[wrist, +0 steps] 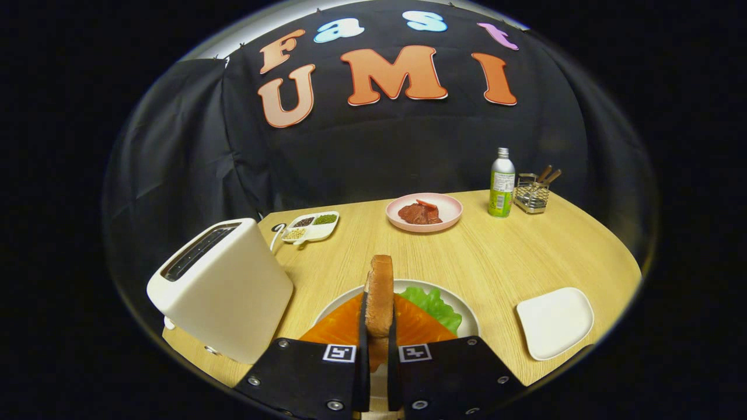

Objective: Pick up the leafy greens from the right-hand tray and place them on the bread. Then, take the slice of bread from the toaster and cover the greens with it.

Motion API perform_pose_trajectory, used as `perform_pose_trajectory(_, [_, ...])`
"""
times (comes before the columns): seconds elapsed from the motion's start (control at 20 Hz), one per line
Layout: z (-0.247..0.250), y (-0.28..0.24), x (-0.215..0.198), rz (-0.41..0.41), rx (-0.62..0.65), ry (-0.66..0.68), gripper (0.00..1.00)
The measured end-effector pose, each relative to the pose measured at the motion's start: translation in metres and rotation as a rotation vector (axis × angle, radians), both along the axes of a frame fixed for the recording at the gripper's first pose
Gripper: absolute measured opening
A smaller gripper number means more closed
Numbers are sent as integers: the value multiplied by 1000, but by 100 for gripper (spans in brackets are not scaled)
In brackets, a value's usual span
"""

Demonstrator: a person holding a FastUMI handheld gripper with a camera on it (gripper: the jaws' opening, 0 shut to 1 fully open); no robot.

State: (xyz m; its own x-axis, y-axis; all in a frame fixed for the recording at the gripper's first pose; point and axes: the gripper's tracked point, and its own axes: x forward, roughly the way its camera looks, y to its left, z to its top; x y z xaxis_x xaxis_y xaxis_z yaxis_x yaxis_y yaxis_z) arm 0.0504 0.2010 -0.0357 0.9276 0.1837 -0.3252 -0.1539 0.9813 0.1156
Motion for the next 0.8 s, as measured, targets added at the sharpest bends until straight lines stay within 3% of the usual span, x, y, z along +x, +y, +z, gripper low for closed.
perform_pose_trajectory(0.2, [-7,-12,2,-33,-11,27,16])
perform_pose_trajectory(0.8, [-23,-42,-4,-134,-101,78,76])
